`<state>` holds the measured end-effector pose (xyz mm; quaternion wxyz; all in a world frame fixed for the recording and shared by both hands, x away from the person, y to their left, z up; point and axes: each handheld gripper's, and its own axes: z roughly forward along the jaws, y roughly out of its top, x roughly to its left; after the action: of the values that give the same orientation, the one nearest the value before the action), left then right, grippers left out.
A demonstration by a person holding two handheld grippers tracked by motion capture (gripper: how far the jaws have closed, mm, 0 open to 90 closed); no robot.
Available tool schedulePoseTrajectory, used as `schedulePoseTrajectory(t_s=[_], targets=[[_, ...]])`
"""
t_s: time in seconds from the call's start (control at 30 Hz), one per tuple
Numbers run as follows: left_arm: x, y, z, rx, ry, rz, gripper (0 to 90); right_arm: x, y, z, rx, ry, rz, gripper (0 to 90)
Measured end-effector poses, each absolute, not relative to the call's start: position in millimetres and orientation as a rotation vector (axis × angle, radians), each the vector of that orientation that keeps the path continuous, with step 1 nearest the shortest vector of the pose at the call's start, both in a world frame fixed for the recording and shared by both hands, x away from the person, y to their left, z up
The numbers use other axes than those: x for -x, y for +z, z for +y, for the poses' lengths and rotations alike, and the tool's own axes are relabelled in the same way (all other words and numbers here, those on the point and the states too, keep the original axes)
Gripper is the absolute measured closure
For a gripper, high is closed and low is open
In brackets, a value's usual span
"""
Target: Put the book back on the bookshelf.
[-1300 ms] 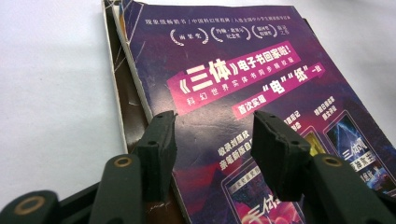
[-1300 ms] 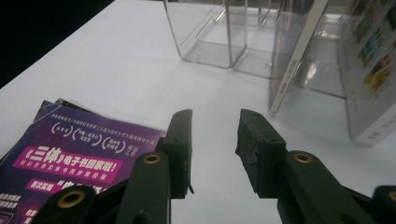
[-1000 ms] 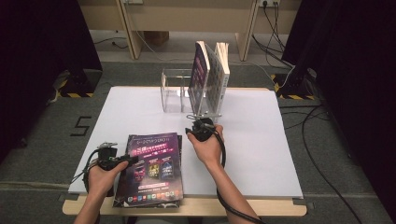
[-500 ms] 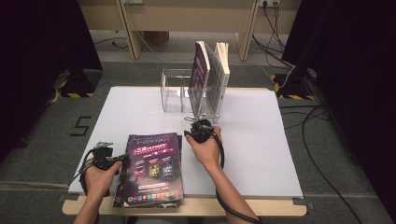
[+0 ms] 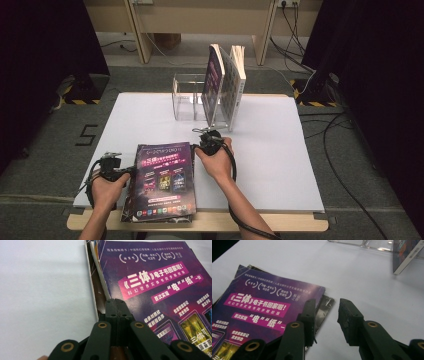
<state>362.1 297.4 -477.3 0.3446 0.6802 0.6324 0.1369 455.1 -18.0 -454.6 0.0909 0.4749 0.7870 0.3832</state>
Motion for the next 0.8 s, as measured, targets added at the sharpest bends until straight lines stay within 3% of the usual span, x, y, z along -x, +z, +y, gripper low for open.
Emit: schedulePoseTrajectory(t_s=[0.37, 0.47, 0.6, 0.8], targets=[[-368.7, -475.7, 286.9, -1.845, 0.413, 1.592, 89.4, -457.7, -466.1, -20.2, -1.439, 1.097, 2.373, 66.2], [-369.8, -476.6, 282.9, -1.818, 0.304, 1.549, 89.4, -459.6, -466.9, -20.2, -1.453, 1.088, 2.383, 65.2], [-370.7, -475.4, 266.9, -1.88, 0.356, 1.51, 87.6, -463.8, -467.9, -20.3, -1.466, 1.082, 2.392, 64.4], [-370.3, -469.2, 285.5, -1.827, 0.473, 1.598, 89.4, -463.9, -466.1, -22.4, -1.469, 1.089, 2.389, 64.0]])
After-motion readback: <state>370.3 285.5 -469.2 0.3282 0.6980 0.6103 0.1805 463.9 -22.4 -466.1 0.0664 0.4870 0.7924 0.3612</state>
